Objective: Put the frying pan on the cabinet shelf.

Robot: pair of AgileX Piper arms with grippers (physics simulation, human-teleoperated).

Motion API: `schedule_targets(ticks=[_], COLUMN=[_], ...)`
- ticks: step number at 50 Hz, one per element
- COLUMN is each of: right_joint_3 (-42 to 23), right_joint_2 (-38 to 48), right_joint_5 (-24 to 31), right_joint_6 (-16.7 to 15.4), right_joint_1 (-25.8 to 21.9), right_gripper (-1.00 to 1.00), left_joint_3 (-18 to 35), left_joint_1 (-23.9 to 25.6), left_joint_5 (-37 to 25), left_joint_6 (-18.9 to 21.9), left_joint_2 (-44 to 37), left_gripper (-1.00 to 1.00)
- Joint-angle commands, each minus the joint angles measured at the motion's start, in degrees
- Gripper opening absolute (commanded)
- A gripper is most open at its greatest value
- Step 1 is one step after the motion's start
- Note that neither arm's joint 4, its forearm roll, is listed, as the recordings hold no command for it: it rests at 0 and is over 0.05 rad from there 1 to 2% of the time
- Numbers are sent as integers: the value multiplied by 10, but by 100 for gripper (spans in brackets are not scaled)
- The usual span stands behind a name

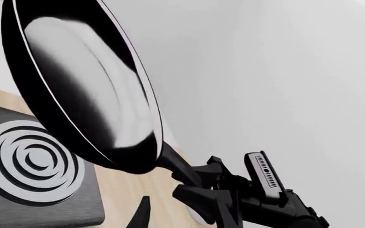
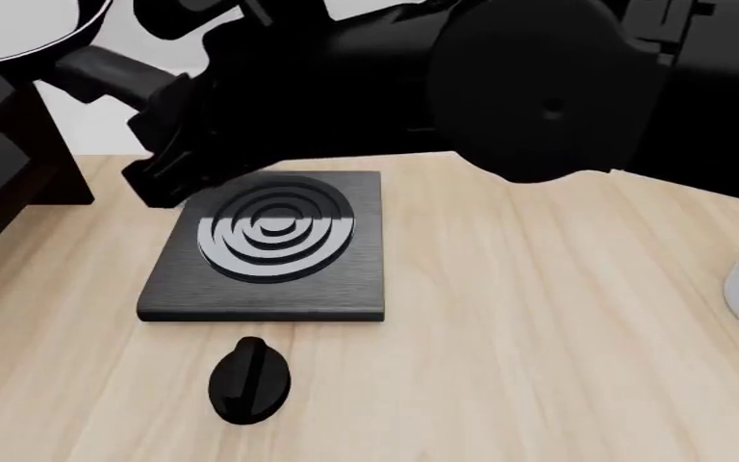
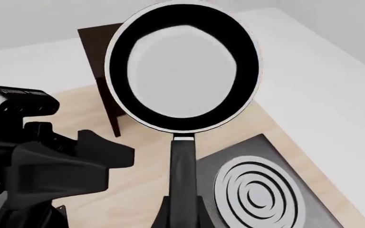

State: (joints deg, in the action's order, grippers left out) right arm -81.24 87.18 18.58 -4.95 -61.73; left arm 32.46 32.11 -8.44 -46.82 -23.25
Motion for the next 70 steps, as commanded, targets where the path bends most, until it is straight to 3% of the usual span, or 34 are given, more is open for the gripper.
schedule_targets(ticks=[1,34,38,70], right_joint_3=[-24,-25,-20,-19], right_joint_2=[-4,-13,-14,-5], right_joint_5=[-8,-6,-10,-20], right_joint_6=[12,20,19,43], right_joint_1=[-12,-43,-46,-94], right_gripper=[-100,-100,-100,-100], left_joint_3=[1,-2,11,-3], left_joint_1=[0,-1,4,6], left_joint_5=[-2,0,-11,3], left_joint_6=[-2,4,20,6], left_joint_2=[4,3,-3,-3], left_gripper=[100,100,100,100])
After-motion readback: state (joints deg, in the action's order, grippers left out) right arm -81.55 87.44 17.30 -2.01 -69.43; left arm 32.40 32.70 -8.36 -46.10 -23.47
